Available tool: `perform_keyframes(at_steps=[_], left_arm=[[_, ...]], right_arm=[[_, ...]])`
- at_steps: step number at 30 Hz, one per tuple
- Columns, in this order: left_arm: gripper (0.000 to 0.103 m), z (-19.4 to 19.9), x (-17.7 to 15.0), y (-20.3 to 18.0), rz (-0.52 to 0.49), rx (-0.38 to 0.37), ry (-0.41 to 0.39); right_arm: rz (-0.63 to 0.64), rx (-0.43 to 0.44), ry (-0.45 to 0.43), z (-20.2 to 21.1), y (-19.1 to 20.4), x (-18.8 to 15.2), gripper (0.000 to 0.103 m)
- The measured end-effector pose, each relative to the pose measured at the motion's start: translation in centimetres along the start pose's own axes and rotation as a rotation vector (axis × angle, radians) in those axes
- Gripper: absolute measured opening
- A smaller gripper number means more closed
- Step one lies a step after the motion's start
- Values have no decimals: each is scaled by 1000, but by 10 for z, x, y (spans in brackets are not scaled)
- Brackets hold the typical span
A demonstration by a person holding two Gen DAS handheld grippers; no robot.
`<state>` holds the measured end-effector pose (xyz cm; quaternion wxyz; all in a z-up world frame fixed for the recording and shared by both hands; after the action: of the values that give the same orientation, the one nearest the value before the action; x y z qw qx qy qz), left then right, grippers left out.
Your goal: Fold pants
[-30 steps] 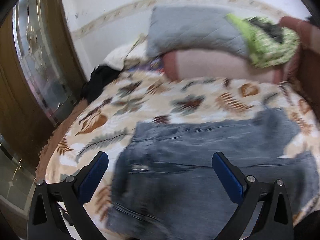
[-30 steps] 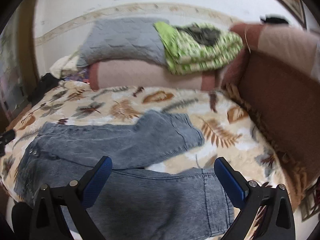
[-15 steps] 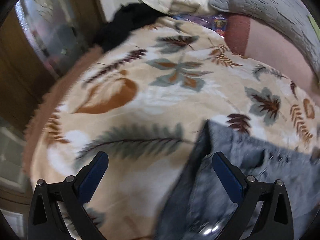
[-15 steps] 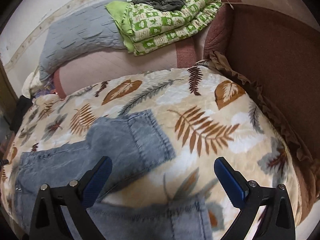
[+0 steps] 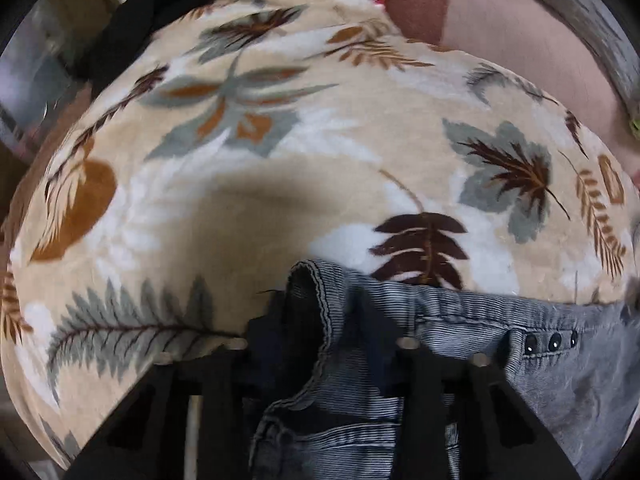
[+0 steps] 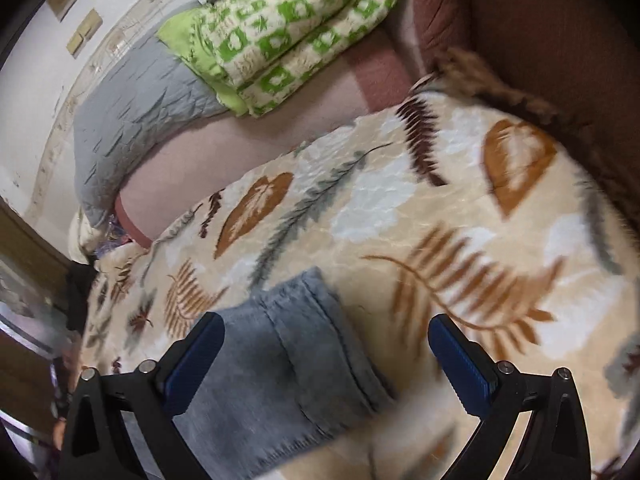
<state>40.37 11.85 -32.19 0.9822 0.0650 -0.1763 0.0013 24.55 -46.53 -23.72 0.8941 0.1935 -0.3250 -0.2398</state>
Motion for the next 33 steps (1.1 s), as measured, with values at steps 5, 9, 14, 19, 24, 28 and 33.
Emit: perform_keyframes(at_steps=[5, 9, 14, 19, 24, 28, 33], left_arm=[[13, 4, 2, -12, -51, 11, -14], [11, 11, 4, -12, -47, -2, -47], [11, 32, 7, -8, -61, -20, -101], [11, 64, 12, -2, -31, -78, -155], [11, 129, -2, 8, -23, -155, -270], [10, 180, -31, 28, -2, -207, -349], [10, 215, -97, 63, 8, -241, -389]], right_arm=[[21, -3, 44, -54, 8, 7, 102], [5, -28, 92, -88, 6, 9, 97], [65, -81, 200, -110, 6, -7, 28], [120, -73, 109, -64, 22, -5, 18], [129, -17, -17, 22, 32, -5, 16], [115, 21, -88, 90, 26, -25, 16], [104, 44, -87, 157, -1, -85, 16]])
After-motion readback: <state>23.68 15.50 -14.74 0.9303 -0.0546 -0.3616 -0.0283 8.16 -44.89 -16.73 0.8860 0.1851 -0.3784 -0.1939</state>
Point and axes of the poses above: each gripper's, at about its wrist camera, not at the fingertips, and z roughly against the way its jaws point, y to its left, x to its top, the point moved 9 cm from there along -z, roughly the way its jaws point, and after that the axes turned 7 degrees about x, right-handed, at the moved point
